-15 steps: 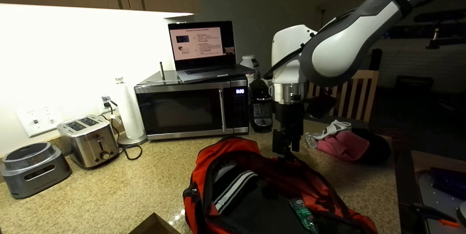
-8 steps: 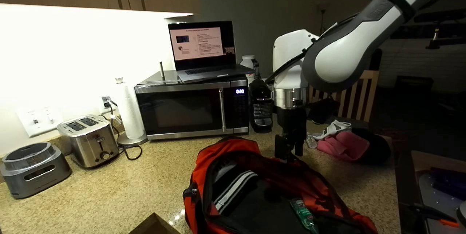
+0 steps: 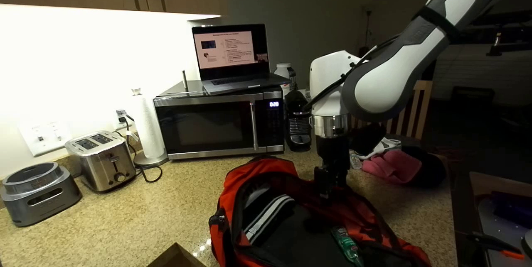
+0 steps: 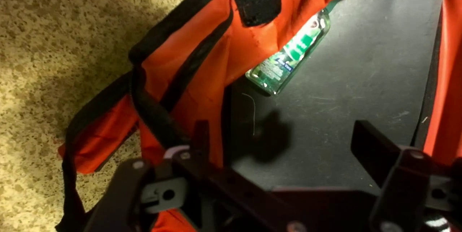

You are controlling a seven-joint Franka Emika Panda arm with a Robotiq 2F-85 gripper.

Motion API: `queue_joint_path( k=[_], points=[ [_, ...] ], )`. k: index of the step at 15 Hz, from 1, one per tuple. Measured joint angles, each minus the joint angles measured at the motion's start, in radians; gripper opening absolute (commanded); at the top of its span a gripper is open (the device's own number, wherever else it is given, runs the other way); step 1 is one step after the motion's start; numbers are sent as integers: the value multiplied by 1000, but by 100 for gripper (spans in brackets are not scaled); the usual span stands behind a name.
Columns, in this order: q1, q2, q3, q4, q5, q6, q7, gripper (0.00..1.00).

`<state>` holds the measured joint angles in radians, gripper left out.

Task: Remove the bottle out of the bag

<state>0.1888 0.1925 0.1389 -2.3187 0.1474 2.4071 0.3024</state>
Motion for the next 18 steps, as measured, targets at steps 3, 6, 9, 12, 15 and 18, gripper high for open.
queue_joint_path(
  k=[3,6,9,12,15,18],
  points=[
    [1,32,0,3,-1,7,0,100],
    [7,57,0,11,-1,8,0,100],
    [12,62,0,19,-1,8,0,100],
    [12,62,0,23,-1,7,0,100],
    [12,62,0,23,-1,7,0,100],
    [12,62,0,23,-1,7,0,100]
  ],
)
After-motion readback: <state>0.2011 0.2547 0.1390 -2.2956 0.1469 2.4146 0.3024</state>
